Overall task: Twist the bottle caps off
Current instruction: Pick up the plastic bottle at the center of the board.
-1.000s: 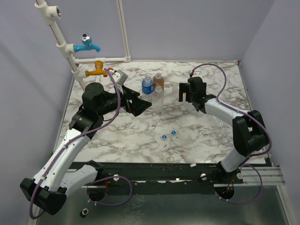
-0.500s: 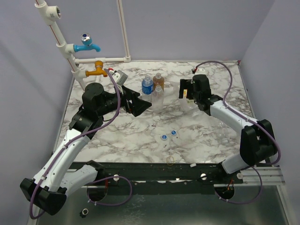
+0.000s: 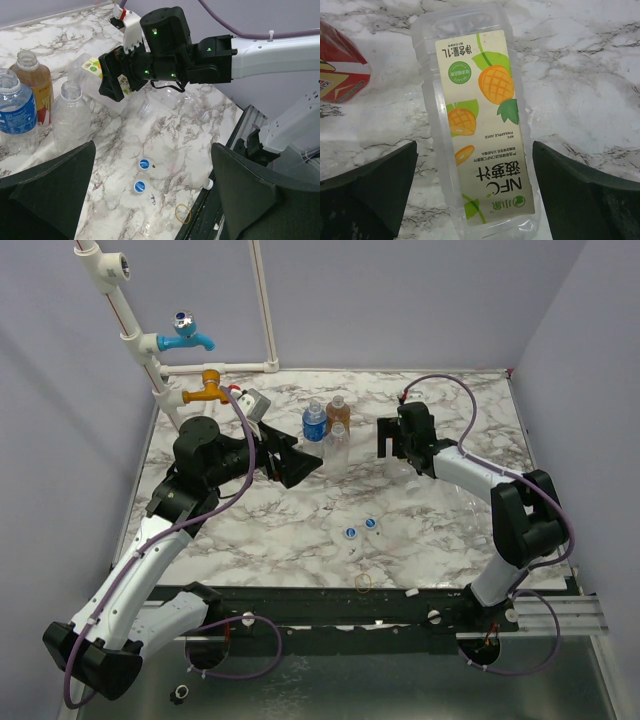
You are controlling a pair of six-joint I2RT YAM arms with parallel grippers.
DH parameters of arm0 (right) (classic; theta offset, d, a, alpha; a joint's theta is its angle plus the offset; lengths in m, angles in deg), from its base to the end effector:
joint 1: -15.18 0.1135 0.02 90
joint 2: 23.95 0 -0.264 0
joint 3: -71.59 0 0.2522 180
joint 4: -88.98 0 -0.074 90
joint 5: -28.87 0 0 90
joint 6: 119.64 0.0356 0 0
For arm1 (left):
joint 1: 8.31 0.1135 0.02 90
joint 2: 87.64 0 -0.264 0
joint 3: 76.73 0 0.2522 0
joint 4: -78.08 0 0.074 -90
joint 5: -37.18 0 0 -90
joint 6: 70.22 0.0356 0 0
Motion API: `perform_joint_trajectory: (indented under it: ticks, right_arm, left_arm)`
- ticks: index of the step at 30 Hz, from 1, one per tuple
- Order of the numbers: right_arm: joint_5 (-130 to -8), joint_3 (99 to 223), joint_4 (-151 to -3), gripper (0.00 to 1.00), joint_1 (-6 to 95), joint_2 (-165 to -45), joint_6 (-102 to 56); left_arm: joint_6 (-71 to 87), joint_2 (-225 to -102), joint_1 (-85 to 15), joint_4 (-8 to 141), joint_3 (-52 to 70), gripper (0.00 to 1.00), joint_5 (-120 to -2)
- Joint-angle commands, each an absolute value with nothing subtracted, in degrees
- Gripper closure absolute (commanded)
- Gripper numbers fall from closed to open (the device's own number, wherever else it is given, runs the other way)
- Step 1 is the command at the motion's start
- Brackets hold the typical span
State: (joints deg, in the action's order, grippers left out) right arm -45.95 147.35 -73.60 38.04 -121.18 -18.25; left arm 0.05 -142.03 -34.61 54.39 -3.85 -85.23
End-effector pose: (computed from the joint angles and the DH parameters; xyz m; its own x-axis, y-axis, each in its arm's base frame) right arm 0.3466 0.1360 0.2151 -0.6041 -0.0478 -0.7955 -0.0692 0.9976 -0.0074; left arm 0.1790 -0.1097 0.3987 -0.3643 -0.1379 -0.9210 0.7751 0.5034 -0.3819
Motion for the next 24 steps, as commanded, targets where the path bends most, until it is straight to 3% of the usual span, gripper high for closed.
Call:
perform_joint_trajectory:
  ticks: [1,9,16,19,24]
  right_arm:
    - [-45.4,147.4,-73.5,0.0,37.9,-121.9,-17.0]
    - [-47.2,142.9,-76.7,0.05,37.8,-123.2,-13.8]
    - [-46.1,144.3,-75.4,0.25,37.8,-124.2,-12.5]
    - [-45.7,144.7,-74.0,0.36,37.8,-119.7,-10.9]
    - [-49.0,147.7,-66.6,0.42,37.9,-107.9,-8.0]
  left_arm:
    - [-0.4,-140.8,-34.2,55.5,-4.5,0.01,-86.8]
    - [0.1,-140.9,-34.2,55.5,-4.5,0.01,-87.4]
    - [1.0,-141.5,-34.2,55.3,-3.4,0.01,-88.7]
    - [2.8,-141.7,-34.2,55.0,-3.0,0.01,-89.8]
    - [13.2,-142.5,-34.5,55.0,-0.7,0.01,-93.6]
